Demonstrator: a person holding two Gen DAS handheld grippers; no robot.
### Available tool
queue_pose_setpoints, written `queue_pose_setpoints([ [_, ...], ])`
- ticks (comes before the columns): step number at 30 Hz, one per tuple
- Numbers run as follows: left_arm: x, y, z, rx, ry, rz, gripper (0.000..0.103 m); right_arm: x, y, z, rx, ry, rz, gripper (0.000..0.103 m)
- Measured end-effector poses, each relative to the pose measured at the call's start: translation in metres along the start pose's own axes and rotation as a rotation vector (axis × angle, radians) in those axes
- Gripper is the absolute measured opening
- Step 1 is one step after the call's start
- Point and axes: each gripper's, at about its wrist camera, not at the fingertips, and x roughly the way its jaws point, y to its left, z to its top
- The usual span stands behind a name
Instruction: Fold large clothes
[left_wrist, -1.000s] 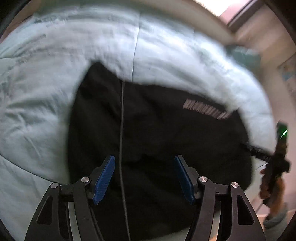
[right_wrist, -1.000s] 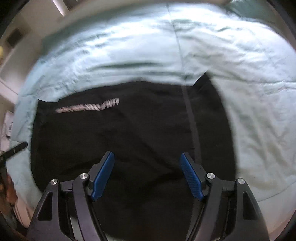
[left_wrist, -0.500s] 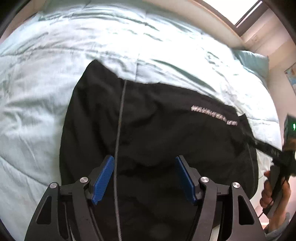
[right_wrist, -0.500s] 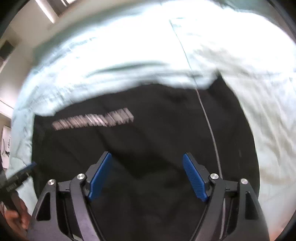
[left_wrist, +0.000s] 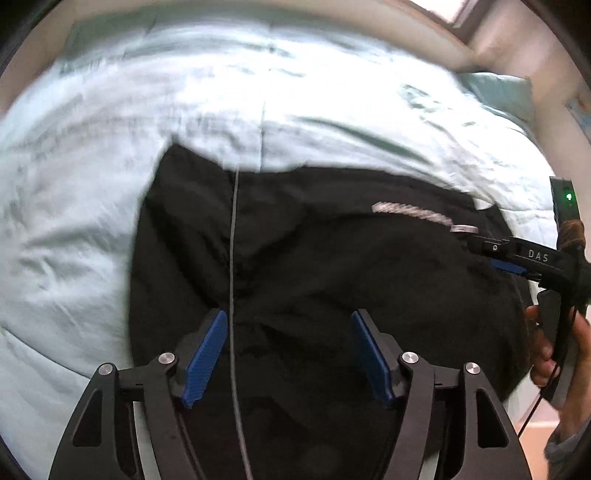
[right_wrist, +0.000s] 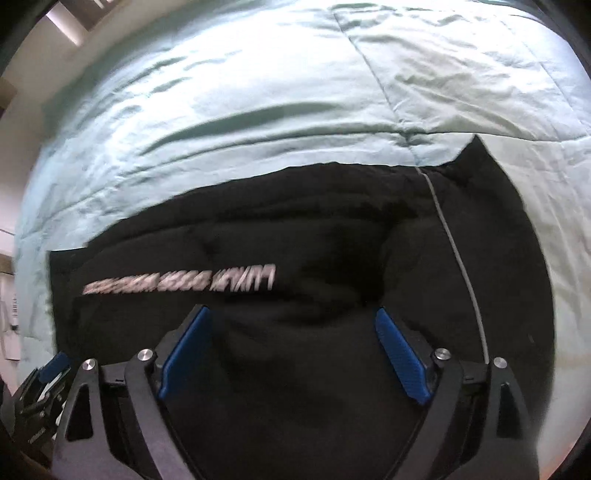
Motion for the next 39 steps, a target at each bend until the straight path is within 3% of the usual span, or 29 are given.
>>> queue_pose_setpoints([
  [7, -0.113, -0.030, 0.007, 0.130, -0.201, 0.038, 0.071, -0.131, 0.025, -0.049, -0.060, -0.170, -0.041, 0.092],
  [12, -0.180, -0.051, -0.001, 0.161, -0.294, 0.032, 0.071, -0.191, 0.037, -0.088, -0.026, -0.216, -0.080, 0.092],
  [18, -0.229, -0.091, -0.009, 0.206, -0.385, 0.158, 0.071, -0.248, 0.063, -0.121, -0.061, -0.287, -0.131, 0.092],
  [23, -0.246, -0.108, -0.009, 0.160, -0.384, 0.205, 0.071, -0.281, 0.077, -0.137, -0.070, -0.341, -0.148, 0.092],
  [26, -0.250, -0.110, -0.011, 0.121, -0.373, 0.170, 0.071, -0.293, 0.081, -0.141, -0.099, -0.374, -0.186, 0.092],
  [30, -0.252, -0.113, -0.014, 0.082, -0.375, 0.199, 0.071, -0.298, 0.082, -0.143, -0.116, -0.382, -0.201, 0.092],
  [39, -0.246, -0.127, -0.023, 0.092, -0.397, 0.272, 0.071, -0.288, 0.071, -0.139, -0.126, -0.357, -0.185, 0.092],
])
